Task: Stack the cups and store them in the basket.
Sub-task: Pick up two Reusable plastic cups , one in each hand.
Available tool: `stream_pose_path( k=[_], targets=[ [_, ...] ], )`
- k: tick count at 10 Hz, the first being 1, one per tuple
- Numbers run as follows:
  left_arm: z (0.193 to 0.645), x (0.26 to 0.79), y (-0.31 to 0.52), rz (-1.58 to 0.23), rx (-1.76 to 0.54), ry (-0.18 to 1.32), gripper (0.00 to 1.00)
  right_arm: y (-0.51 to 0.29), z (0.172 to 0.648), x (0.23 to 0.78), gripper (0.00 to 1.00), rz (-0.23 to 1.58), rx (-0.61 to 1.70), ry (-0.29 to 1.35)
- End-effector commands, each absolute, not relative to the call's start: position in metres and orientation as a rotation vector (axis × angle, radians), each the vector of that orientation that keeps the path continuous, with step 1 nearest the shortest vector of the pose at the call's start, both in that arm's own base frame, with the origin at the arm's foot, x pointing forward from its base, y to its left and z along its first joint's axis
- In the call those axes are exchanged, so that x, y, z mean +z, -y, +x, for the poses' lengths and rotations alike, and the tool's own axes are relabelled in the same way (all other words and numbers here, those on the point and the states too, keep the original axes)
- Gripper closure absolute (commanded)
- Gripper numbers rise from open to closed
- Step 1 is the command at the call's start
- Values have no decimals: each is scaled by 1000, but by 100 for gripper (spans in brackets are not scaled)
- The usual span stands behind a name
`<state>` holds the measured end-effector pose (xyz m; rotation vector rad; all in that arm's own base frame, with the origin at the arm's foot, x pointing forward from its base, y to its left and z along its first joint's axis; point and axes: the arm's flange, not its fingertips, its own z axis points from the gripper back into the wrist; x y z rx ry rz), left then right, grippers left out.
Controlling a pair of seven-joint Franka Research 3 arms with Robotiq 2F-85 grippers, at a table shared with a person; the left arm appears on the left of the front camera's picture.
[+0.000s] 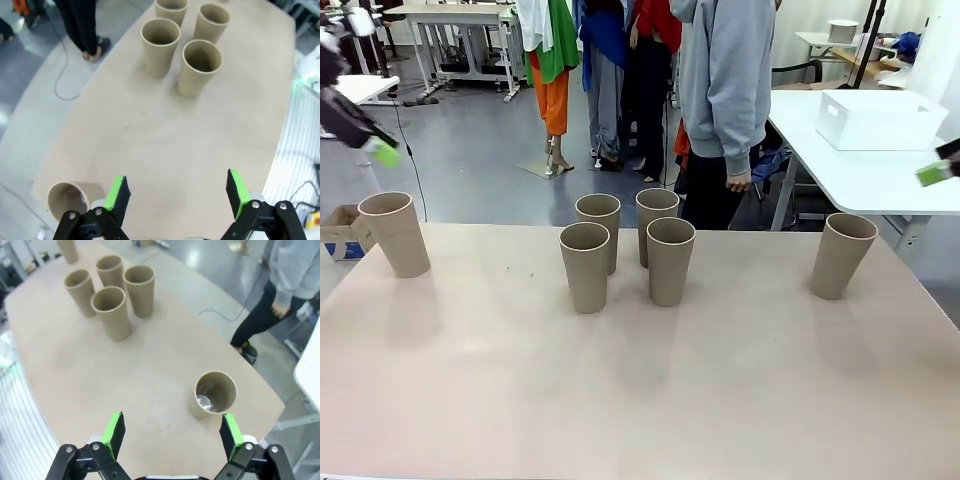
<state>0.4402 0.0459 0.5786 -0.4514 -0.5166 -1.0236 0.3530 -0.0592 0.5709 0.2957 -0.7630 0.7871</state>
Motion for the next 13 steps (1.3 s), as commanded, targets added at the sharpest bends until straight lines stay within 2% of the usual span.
stream_pose_path(
  k=[1,5,9,11,13],
  targets=[
    [445,587,-89,-567,-1060,601,0,93,345,556,0,403,877,852],
    [423,576,-148,-689,-1010,746,0,143,330,543,0,489,866,971],
    [412,562,-152,-708,-980,779,0,145,329,542,0,499,862,983],
    [413,558,-146,-658,-952,739,0,143,332,543,0,490,820,953],
    [416,562,-154,-697,-962,742,0,145,327,541,0,500,836,967]
  ],
)
